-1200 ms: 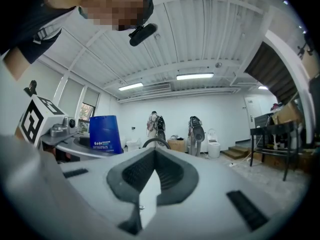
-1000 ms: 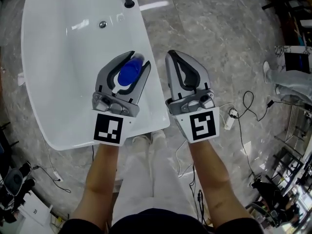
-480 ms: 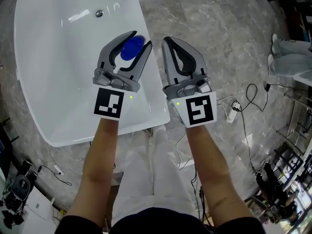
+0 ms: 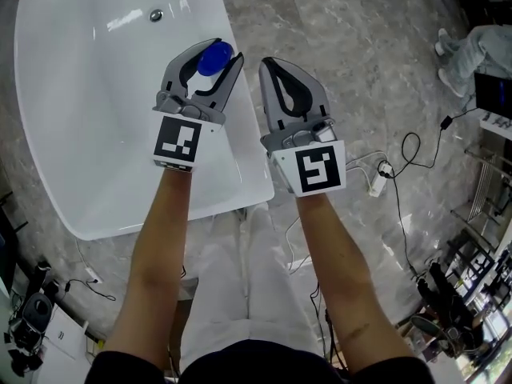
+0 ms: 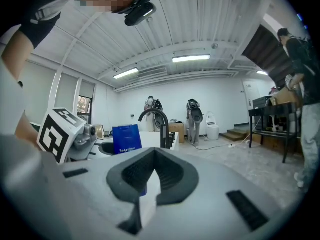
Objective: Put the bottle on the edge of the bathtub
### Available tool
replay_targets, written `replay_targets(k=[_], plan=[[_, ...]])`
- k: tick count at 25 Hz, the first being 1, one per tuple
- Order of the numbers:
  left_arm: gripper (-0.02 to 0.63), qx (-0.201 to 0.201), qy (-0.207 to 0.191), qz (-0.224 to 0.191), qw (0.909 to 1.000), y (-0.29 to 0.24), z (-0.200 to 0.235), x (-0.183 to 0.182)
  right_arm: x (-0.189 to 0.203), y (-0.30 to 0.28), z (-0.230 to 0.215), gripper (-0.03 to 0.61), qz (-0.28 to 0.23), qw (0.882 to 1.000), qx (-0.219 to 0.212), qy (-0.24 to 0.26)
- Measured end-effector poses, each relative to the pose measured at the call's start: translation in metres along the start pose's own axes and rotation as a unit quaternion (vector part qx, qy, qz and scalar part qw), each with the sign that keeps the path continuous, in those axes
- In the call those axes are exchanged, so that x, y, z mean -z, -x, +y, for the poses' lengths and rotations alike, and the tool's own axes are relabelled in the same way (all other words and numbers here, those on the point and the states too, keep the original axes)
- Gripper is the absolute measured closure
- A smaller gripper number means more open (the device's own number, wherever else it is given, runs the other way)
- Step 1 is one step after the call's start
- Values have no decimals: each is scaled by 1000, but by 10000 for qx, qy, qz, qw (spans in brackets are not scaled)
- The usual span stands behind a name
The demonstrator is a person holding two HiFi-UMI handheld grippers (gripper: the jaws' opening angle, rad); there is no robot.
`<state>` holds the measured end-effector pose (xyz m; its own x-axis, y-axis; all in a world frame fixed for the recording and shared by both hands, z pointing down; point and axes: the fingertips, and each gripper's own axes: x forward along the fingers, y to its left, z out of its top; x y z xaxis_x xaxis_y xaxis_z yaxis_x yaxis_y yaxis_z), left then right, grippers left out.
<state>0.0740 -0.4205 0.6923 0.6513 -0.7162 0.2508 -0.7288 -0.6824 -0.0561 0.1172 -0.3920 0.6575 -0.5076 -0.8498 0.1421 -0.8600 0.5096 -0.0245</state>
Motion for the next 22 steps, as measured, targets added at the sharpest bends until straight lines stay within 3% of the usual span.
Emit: replay_targets(k=[11, 22], plan=[[462, 11, 166, 163, 9997, -14, 6, 22, 9, -4, -5, 578, 82, 9999, 28, -110], [455, 0, 349, 117, 9993, -16, 12, 23, 6, -4, 5, 578, 98, 9998, 38, -152]])
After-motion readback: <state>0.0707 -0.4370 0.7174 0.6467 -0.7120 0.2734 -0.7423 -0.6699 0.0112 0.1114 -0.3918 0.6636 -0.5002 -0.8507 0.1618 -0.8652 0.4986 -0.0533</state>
